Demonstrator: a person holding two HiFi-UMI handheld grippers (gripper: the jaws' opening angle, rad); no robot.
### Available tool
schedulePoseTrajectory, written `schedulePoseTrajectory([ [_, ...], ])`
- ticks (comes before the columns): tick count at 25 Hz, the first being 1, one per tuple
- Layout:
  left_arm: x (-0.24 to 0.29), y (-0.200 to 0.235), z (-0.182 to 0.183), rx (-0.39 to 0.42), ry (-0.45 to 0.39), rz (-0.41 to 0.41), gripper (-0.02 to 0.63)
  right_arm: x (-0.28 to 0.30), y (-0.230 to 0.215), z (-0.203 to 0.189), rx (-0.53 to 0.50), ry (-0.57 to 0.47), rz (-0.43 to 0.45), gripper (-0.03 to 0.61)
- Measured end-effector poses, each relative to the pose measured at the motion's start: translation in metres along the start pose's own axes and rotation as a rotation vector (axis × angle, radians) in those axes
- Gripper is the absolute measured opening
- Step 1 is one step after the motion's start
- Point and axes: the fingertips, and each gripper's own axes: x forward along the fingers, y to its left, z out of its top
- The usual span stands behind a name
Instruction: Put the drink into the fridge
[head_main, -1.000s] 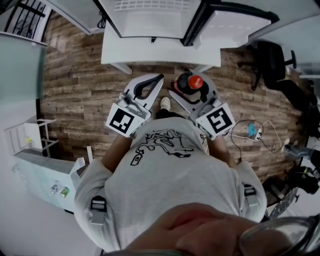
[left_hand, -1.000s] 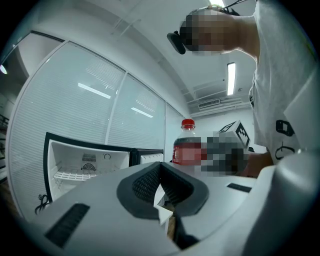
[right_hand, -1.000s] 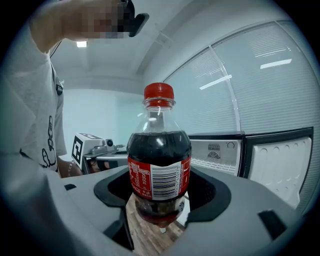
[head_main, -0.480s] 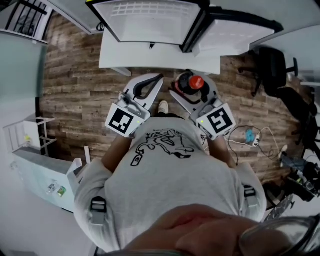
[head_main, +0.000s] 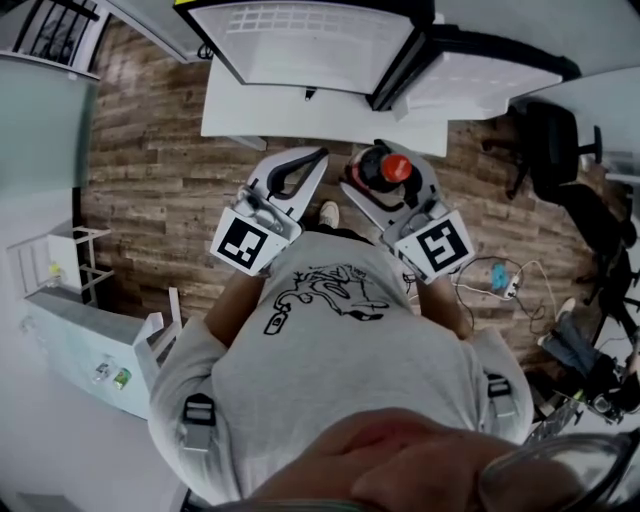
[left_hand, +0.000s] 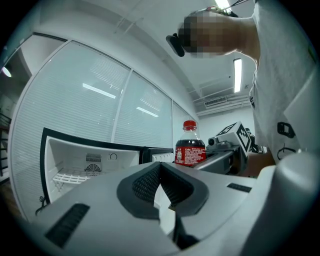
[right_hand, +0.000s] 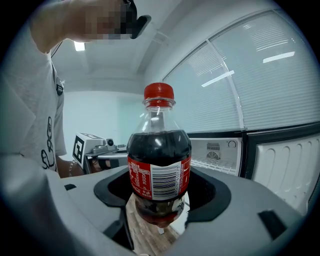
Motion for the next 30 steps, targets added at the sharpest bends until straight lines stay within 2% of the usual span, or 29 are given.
schedulePoseTrajectory([
  [7,0.0,0.021,0.0,0.009,0.009,0.004,0.002,0.016,-0.004,-0.002,-0.002,0.015,-0.004,0.323],
  [19,-0.007,0.063,0.007,0.001,-0.007,-0.045,0.002,0.056,-0.008,0.012,-0.018,0.018,-0.055,0.323],
  [30,-0.024,0.104,0.002,-0.003,0.007,-0.071,0.002,0.093,-0.011,-0.001,-0.029,0.053,-0.095,0.323],
])
